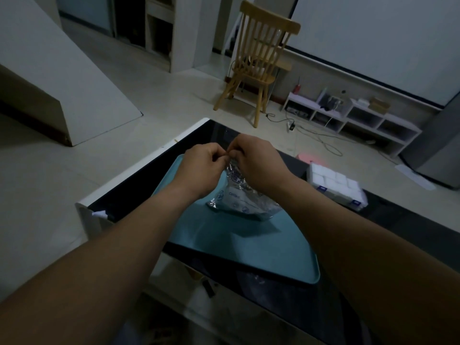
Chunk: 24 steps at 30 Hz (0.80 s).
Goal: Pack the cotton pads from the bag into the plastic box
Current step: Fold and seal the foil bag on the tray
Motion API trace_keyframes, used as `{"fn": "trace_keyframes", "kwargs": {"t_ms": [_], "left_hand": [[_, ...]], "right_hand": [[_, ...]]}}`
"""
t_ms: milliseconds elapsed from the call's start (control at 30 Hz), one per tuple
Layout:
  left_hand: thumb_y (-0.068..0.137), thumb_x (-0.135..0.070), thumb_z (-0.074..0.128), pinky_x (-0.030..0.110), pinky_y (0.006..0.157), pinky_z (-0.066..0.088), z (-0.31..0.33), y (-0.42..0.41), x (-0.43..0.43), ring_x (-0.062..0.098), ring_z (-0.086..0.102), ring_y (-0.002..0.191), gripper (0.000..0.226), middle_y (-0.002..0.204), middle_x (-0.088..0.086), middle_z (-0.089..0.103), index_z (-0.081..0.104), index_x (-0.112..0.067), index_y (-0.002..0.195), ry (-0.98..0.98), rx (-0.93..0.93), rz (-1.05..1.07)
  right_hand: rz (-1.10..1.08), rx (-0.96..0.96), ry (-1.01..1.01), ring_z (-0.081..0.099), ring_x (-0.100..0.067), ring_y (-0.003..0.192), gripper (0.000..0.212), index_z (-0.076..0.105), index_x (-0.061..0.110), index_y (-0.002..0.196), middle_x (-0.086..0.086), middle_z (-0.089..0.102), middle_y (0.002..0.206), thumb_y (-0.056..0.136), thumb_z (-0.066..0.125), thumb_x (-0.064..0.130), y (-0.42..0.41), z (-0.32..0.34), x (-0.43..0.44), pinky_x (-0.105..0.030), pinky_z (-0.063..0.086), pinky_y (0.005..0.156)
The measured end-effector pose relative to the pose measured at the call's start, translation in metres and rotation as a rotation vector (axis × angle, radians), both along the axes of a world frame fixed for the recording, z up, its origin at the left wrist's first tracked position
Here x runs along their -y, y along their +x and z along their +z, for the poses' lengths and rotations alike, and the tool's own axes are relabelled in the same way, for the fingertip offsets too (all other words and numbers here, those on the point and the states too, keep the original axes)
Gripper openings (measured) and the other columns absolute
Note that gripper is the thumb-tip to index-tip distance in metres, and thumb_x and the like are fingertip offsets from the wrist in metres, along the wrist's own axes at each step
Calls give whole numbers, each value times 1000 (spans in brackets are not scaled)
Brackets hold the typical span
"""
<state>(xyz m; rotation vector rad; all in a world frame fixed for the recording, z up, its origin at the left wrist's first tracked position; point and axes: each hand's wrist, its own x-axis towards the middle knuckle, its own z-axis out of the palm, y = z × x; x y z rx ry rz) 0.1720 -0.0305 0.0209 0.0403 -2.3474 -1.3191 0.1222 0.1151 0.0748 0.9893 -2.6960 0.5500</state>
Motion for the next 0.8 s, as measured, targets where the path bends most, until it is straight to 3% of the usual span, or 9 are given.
{"fn": "trace_keyframes", "kwargs": {"t_ms": [367, 567, 800], "left_hand": [[102, -17, 57, 23, 71, 46, -7, -3, 19, 9, 61, 82, 11, 90, -3, 68, 66, -15, 97, 209, -82, 109], [101, -19, 54, 44, 84, 56, -17, -11, 40, 20, 63, 85, 10, 91, 1, 68, 64, -18, 97, 293, -67, 197], [99, -19, 55, 48, 87, 57, -20, -12, 38, 18, 64, 84, 11, 89, -1, 69, 64, -21, 94, 322, -47, 175]], "right_hand": [[-45, -50, 265, 54, -21, 82, 9, 53, 24, 98, 2, 56, 95, 105, 48, 21, -2, -14, -53, -38, 43, 70], [-134, 12, 323, 53, -23, 76, 15, 46, 23, 98, -1, 57, 89, 103, 46, 10, -4, -27, -102, -37, 40, 62], [-137, -18, 251, 52, -26, 74, 11, 45, 20, 96, -3, 53, 87, 106, 44, 15, -5, -29, -105, -48, 50, 67]]}}
